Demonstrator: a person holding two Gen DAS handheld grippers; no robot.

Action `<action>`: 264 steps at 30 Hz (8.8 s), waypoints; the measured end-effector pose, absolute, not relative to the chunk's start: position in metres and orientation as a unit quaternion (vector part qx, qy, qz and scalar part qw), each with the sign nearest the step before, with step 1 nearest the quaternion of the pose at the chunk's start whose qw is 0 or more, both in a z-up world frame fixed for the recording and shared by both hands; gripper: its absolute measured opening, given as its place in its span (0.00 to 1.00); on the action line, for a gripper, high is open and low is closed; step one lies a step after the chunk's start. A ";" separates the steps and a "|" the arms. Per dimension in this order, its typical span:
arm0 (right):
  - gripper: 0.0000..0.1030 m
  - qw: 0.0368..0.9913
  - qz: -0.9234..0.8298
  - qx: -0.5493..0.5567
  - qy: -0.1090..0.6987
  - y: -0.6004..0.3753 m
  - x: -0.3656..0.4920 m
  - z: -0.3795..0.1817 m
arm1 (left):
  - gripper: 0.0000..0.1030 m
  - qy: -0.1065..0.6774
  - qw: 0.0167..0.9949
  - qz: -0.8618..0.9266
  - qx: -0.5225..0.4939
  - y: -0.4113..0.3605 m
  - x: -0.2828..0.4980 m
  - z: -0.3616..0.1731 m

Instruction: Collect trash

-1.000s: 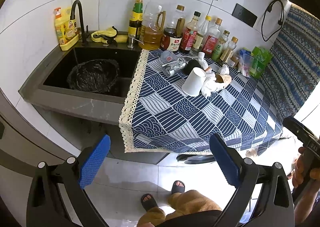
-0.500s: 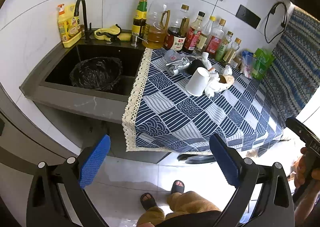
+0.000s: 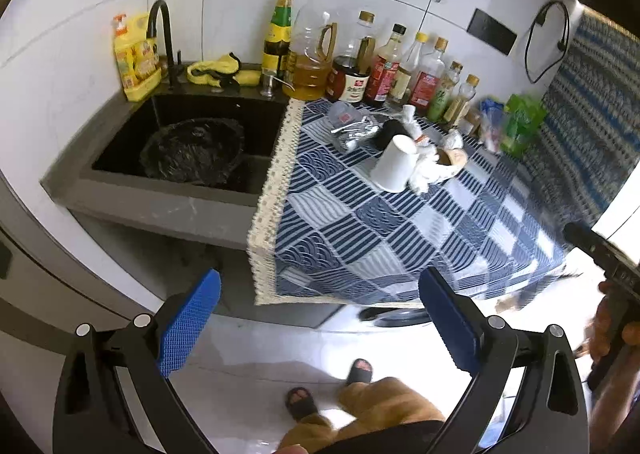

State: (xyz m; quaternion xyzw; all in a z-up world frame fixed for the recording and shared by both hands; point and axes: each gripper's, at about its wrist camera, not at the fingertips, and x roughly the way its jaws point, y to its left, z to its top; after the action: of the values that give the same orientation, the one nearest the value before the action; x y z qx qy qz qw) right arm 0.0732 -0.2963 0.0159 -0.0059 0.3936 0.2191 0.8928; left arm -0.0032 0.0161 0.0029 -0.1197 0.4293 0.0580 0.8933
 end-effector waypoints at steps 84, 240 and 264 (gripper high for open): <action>0.35 0.760 0.311 0.184 0.540 -0.401 0.488 -0.121 | 0.93 0.600 0.780 0.104 -0.147 -0.084 0.356 -0.122; 0.71 0.758 0.138 0.115 0.627 -0.252 0.339 -0.160 | 0.70 0.544 0.796 0.018 -0.263 0.134 0.249 -0.118; 0.35 0.756 0.201 0.153 0.604 -0.277 0.354 -0.166 | 0.70 0.560 0.803 0.028 -0.200 0.075 0.279 -0.094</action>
State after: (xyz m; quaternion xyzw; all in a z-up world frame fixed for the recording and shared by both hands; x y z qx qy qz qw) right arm 0.3544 -0.2768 -0.1657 0.1531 0.6039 0.2011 0.7559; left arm 0.2785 0.0754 -0.0941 -0.2001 0.5602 0.0276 0.8034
